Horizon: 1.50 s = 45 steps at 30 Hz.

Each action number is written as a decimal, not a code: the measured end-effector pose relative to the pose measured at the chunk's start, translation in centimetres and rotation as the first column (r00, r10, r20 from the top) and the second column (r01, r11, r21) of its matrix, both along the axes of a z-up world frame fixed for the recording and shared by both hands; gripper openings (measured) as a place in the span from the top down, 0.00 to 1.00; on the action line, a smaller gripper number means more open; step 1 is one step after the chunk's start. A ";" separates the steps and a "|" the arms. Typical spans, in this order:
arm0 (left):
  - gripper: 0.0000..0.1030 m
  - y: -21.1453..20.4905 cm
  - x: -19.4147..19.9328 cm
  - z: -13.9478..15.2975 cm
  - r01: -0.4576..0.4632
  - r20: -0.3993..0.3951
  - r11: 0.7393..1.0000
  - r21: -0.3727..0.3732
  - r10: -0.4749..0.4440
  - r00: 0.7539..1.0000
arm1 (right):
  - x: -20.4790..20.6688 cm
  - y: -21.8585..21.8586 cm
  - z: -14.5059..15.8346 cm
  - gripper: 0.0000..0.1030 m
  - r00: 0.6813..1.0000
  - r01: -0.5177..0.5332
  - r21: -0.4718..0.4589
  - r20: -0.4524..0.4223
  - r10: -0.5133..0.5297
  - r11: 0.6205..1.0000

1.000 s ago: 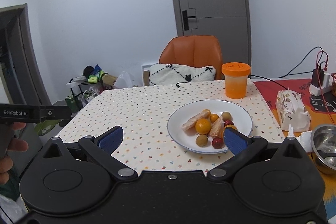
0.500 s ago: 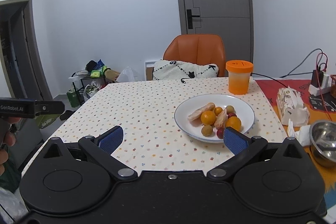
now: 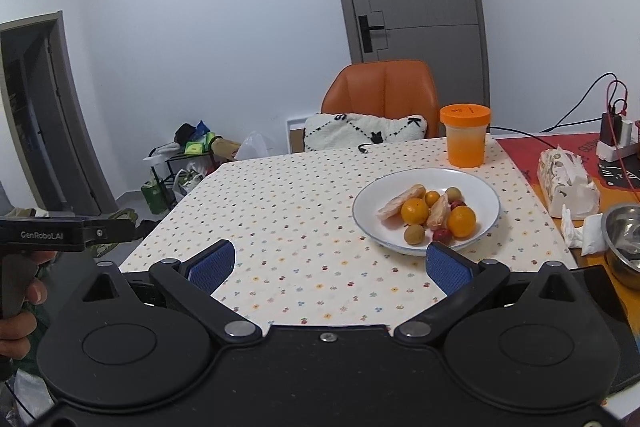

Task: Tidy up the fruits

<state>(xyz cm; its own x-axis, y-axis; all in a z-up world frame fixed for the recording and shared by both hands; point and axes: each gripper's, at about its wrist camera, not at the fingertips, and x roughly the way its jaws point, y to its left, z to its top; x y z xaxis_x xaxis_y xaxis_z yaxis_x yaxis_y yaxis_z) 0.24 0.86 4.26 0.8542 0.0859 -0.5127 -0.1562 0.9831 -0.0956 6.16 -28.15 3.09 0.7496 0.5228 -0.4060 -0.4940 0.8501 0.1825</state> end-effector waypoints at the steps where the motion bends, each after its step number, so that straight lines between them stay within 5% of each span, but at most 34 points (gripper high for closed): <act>1: 0.00 0.0 0.0 0.0 0.001 0.000 1.000 0.001 -0.001 1.000 | 0.0 0.1 0.0 0.00 1.000 -0.007 0.003 -0.002 0.007 1.000; 45: 0.00 0.2 0.2 -0.3 0.010 -0.023 1.000 0.005 -0.010 1.000 | -0.1 0.9 -0.5 0.00 1.000 -0.022 0.001 -0.016 0.022 1.000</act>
